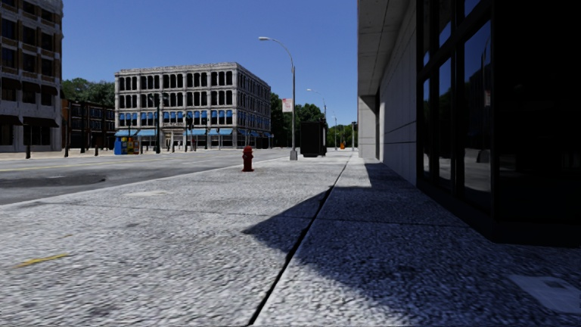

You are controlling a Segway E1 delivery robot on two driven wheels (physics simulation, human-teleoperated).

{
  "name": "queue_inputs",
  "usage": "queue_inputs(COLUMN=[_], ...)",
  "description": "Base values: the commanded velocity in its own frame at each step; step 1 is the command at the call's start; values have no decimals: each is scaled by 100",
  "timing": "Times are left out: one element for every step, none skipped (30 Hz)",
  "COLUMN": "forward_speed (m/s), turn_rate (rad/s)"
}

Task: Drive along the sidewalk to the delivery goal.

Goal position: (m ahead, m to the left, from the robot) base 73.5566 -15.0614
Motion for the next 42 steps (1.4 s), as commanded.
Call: queue_inputs(forward_speed=[200,200,200,200,200,200,200,200,200,200,200,200,200,200,200,200,200,200,200,200,200,200,200,200,200,200,200,200,200,200,200,200,200,200,200,200,200,200,200,200,200,200], turn_rate=[0,0,0,0,0,0,0,0,0,0,0,0,0,0,0,0,0,0,0,0,0,0,0,0,0,0,0,0,0,0,0,0,0,0,0,0,0,0,0,0,0,0])
